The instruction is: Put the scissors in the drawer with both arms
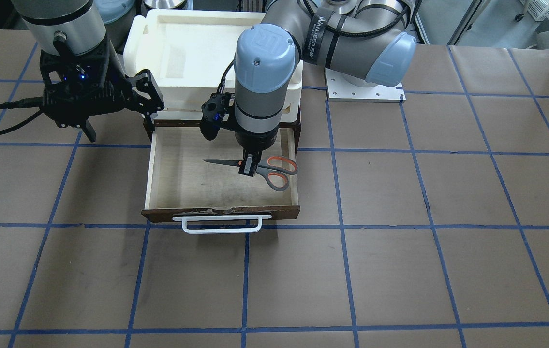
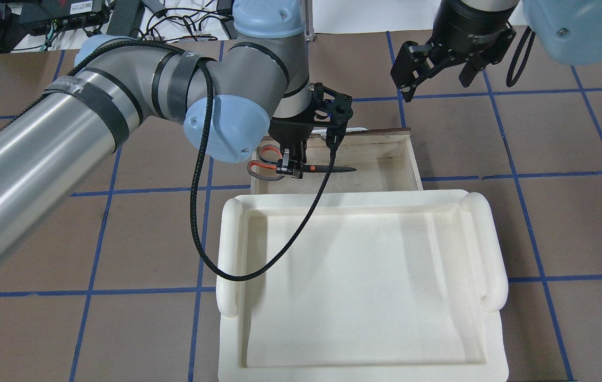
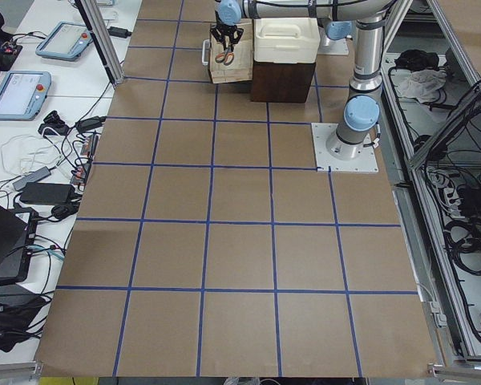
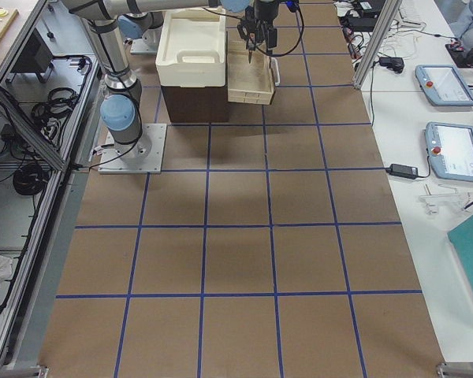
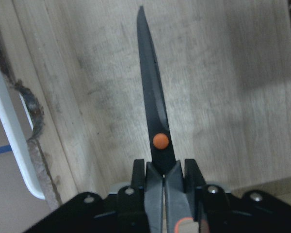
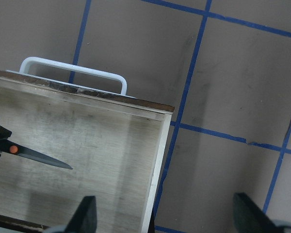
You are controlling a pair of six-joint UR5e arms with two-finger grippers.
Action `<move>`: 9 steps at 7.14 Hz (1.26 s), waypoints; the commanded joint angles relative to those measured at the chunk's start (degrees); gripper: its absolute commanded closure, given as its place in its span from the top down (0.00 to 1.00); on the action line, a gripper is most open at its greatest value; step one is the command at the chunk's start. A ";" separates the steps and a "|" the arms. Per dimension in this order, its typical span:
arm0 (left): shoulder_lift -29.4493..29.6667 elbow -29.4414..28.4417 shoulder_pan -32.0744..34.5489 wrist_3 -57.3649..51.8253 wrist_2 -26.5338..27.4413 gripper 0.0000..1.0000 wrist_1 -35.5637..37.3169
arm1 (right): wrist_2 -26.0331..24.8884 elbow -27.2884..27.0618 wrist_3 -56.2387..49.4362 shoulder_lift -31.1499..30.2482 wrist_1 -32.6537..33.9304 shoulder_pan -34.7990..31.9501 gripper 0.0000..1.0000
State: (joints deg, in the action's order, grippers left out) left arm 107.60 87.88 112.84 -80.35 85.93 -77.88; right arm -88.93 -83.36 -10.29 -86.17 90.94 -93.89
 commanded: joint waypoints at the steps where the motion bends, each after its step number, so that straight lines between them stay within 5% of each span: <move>1: 0.24 0.80 1.25 1.77 0.02 0.00 0.01 | -0.36 -0.57 0.18 -0.31 0.11 -0.06 1.00; 3: 0.59 1.33 1.25 2.03 0.11 0.00 0.10 | -0.10 -0.57 0.19 -0.31 0.20 0.11 1.00; 6: 0.77 1.42 1.25 3.53 0.11 0.45 1.14 | -0.10 -0.66 -0.08 -0.31 0.37 0.20 1.00; 7: 0.68 1.33 1.25 3.53 0.11 0.73 2.37 | -0.10 -0.66 -0.25 -0.31 0.37 0.20 1.00; 9: -0.19 1.16 1.07 5.18 0.11 0.78 4.75 | -0.01 -0.66 -0.17 -0.31 0.37 0.20 1.00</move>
State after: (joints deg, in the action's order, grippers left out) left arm 107.98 89.17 114.00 -76.49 86.08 -74.19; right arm -88.98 -84.02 -10.50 -86.49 91.32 -93.69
